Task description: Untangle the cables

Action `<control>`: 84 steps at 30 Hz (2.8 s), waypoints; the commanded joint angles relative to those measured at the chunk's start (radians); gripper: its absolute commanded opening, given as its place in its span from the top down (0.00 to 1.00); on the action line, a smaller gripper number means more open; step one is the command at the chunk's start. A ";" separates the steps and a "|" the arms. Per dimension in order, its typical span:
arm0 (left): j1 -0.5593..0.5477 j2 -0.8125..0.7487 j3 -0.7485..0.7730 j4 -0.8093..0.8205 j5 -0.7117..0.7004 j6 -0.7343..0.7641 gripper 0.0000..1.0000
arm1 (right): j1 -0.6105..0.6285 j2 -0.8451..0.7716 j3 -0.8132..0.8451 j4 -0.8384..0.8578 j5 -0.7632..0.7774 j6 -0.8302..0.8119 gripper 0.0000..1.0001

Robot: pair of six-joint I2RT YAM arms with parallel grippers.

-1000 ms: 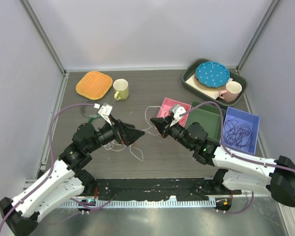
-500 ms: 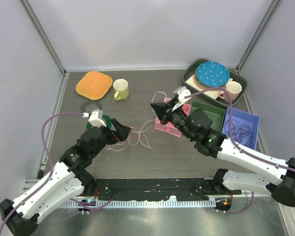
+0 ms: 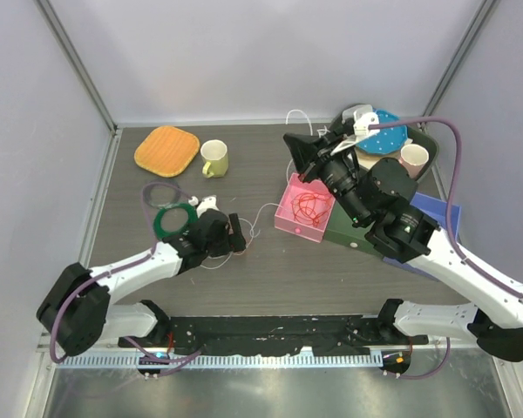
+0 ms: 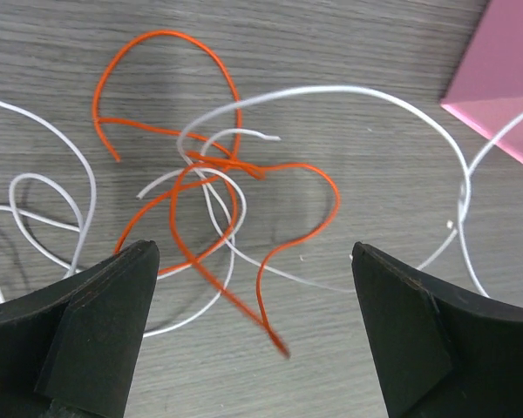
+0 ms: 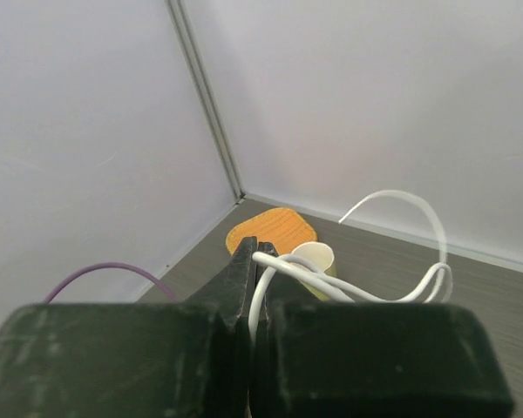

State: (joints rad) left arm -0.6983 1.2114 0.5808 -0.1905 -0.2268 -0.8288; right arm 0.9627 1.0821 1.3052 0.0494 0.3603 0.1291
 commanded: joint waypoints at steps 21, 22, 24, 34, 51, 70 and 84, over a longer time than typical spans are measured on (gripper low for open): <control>0.375 0.074 -0.019 -0.109 -0.040 -0.044 0.06 | -0.002 0.024 0.309 0.006 0.785 -0.519 0.99; 0.375 0.063 -0.019 -0.115 -0.054 -0.041 0.06 | -0.005 0.022 0.307 0.048 0.801 -0.551 0.99; 0.387 0.045 -0.009 -0.170 -0.097 -0.046 0.06 | -0.012 0.015 0.296 0.163 0.845 -0.644 0.99; 0.416 -0.139 -0.038 -0.079 0.156 0.016 0.03 | -0.012 0.004 0.278 0.193 0.800 -0.733 0.99; 0.415 -0.450 0.077 -0.366 -0.052 -0.009 0.00 | -0.085 0.141 0.148 0.280 0.792 -0.706 0.99; 0.416 -0.372 0.062 -0.317 -0.008 -0.015 0.00 | -0.275 0.082 0.043 0.122 0.686 -0.450 0.99; 0.416 -0.378 0.050 -0.317 0.004 -0.007 0.00 | -0.349 0.067 -0.158 0.089 0.591 -0.240 0.99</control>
State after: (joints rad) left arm -0.2855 0.8524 0.6418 -0.5385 -0.2237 -0.8345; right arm 0.6186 1.1675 1.1786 0.1253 0.9825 -0.1974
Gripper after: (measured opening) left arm 0.996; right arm 0.029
